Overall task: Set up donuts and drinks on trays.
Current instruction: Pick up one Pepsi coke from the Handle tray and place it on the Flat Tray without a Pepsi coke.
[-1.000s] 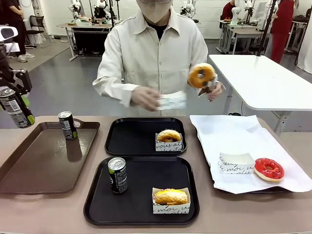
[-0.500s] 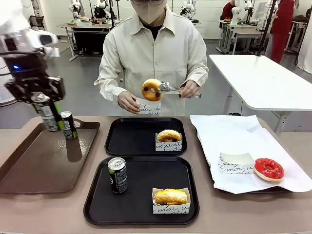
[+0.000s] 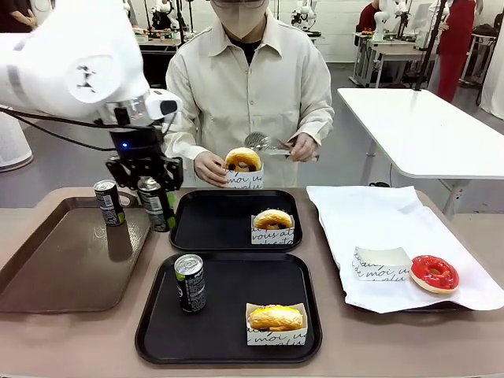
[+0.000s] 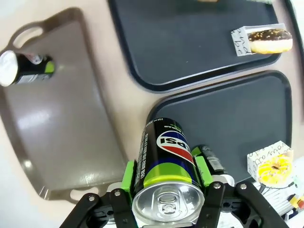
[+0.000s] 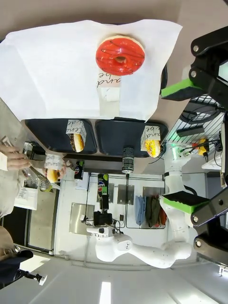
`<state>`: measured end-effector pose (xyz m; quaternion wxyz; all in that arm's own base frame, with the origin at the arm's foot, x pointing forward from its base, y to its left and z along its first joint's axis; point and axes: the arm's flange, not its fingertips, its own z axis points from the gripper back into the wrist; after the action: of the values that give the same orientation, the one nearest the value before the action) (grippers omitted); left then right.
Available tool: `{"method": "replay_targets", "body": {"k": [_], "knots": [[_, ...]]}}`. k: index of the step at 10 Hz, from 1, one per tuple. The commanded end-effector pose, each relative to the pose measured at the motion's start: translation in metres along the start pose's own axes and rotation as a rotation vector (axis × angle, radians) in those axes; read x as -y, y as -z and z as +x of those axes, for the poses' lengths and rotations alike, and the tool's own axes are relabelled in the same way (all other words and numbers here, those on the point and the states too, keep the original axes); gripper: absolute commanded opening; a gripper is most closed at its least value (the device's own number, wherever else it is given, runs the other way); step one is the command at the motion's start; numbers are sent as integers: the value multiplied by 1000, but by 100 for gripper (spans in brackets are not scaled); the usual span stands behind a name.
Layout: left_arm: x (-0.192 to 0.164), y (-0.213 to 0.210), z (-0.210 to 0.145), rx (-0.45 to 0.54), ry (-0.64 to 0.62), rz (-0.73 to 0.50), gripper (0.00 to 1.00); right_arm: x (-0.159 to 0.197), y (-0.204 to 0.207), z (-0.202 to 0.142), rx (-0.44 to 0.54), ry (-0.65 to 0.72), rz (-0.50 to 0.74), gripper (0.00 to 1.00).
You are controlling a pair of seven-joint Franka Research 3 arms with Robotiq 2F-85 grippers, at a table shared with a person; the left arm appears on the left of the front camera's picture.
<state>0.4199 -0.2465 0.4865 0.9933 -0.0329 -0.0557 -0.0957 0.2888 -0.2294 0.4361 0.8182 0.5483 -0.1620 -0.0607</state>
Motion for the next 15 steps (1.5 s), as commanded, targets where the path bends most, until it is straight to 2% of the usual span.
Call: {"method": "replay_targets", "body": {"k": [1,4,5,6,11,12,15], "knots": [[-5,-3,0,-24,90,20,59,-1,-2,2,9,-3,21,100],[-64,-35,-59,-159,233,119,59,-1,-2,2,9,-3,21,100],[-93,-48,-90,-180,294,135,59,-1,-2,2,9,-3,21,100],[-106,-50,-101,-172,316,157,59,-1,-2,2,9,-3,21,100],[-115,-48,-96,-99,277,160,59,-1,-2,2,9,-3,21,100],[-115,-56,-105,-146,298,154,59,-1,-2,2,9,-3,21,100],[-115,-56,-105,-146,298,154,59,-1,-2,2,9,-3,21,100]]}}
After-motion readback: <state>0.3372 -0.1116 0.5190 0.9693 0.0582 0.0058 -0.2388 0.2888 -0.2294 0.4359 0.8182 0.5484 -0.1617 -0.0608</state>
